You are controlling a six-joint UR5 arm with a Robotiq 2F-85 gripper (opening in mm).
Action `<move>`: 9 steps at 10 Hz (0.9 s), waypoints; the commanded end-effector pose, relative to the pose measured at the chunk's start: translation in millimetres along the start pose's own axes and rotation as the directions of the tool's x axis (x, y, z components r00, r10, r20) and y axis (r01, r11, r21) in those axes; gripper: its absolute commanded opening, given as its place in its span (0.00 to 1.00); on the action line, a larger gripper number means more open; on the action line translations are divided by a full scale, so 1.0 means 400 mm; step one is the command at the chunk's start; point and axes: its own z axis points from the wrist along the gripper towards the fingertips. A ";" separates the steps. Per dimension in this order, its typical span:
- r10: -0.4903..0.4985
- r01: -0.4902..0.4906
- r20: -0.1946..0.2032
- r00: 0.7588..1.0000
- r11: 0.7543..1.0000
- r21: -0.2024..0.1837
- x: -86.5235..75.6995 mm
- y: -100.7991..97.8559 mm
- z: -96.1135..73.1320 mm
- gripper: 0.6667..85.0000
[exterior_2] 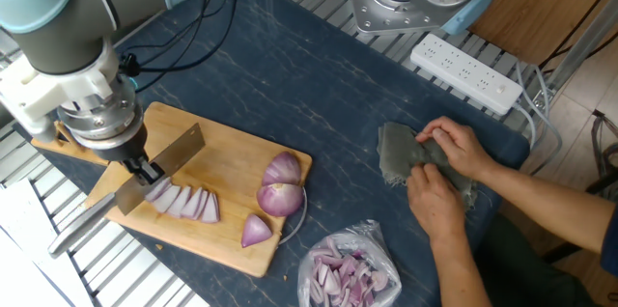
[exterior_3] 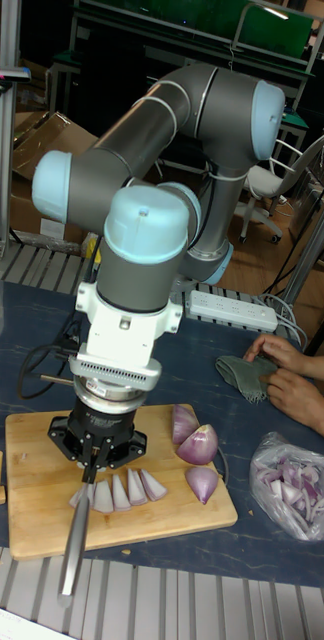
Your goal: Chop the onions
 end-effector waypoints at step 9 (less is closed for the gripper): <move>-0.112 0.113 -0.004 0.994 0.992 0.052 0.038 -0.058 -0.096 0.00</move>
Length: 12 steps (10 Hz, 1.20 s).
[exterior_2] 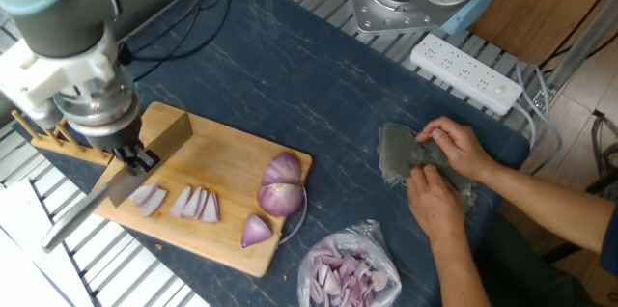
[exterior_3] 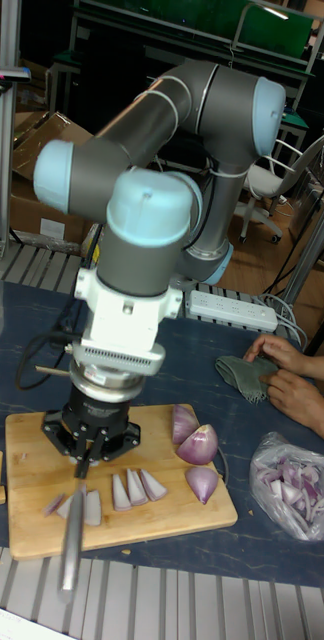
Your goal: Chop the onions
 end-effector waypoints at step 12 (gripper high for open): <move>-0.025 0.025 0.035 0.999 1.000 -0.010 -0.030 0.056 -0.005 0.00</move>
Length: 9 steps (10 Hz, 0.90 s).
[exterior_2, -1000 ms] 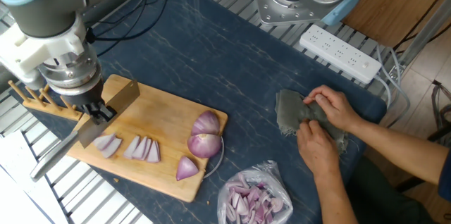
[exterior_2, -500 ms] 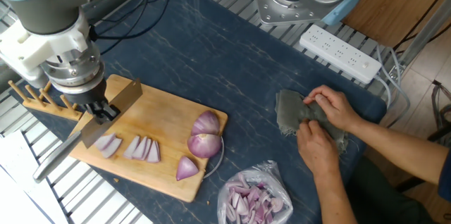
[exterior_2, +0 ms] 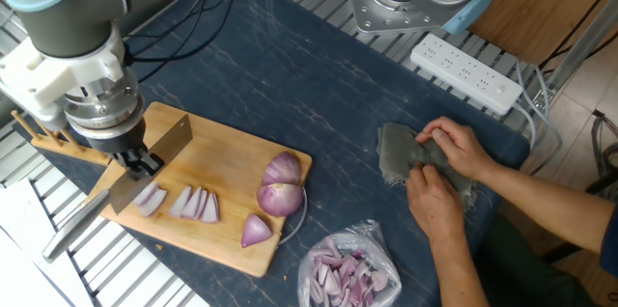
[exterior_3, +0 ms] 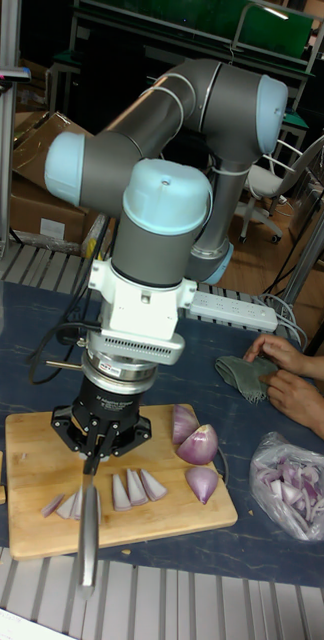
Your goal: Chop the onions
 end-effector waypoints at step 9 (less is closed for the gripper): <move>0.002 -0.002 -0.065 0.998 1.000 0.000 0.067 0.031 -0.014 0.00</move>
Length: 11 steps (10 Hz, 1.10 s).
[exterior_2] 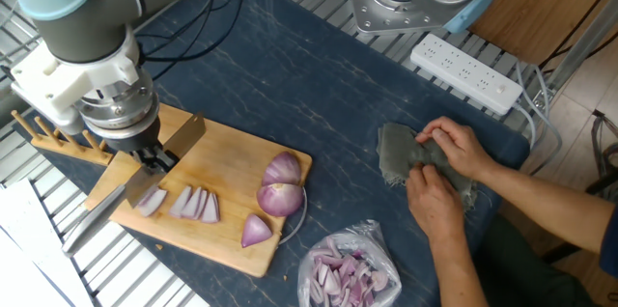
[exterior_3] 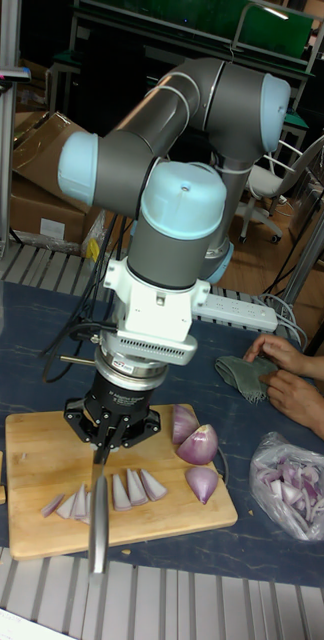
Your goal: Chop the onions
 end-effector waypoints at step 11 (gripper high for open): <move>-0.049 0.048 -0.021 0.999 0.997 -0.054 0.019 0.032 -0.007 0.00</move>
